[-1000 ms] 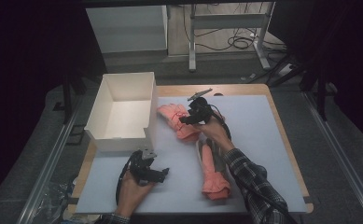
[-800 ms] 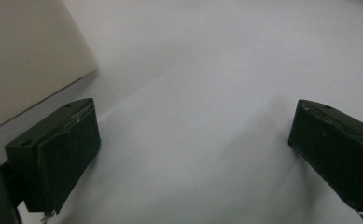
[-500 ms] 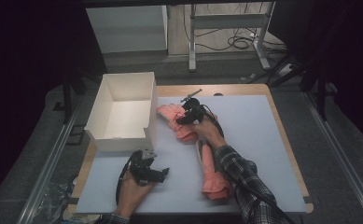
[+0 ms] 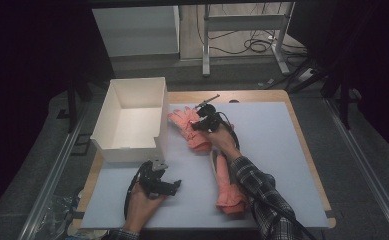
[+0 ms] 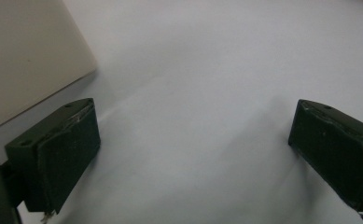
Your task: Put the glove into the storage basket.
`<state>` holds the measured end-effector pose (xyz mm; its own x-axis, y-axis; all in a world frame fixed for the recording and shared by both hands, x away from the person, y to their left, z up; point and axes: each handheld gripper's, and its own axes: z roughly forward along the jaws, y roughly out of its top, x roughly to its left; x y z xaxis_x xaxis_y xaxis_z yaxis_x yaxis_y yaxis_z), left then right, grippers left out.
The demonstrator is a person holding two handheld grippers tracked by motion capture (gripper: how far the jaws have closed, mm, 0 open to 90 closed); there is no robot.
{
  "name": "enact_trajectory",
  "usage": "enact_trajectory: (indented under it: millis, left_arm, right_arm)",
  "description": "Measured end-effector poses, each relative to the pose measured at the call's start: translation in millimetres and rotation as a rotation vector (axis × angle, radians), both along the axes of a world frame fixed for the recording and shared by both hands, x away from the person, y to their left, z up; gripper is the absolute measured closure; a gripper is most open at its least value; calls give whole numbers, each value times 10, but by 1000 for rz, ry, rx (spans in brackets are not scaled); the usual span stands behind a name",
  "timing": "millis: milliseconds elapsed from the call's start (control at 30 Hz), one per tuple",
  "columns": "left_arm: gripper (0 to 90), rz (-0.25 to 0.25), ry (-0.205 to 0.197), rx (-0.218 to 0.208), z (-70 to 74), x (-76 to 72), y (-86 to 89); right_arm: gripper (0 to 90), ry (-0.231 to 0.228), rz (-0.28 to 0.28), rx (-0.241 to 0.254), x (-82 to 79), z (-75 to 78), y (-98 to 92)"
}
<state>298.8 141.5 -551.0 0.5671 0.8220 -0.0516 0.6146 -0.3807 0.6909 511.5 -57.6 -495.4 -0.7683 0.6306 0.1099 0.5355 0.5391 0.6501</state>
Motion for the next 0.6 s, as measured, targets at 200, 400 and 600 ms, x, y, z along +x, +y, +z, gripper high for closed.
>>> enact_trajectory:
  millis: [200, 400, 600]
  left_arm:
    - [19, 0, 0, 2, 1, 0, 1]
    - [18, 0, 0, 0, 0, 0, 0]
    - [19, 0, 0, 2, 0, 0, 1]
  right_arm:
    - [843, -21, -5, 27, -77, 134, -6]
    - [843, -31, -15, 55, -131, 295, -52]
    - [842, -41, -15, 74, -213, 427, -142]
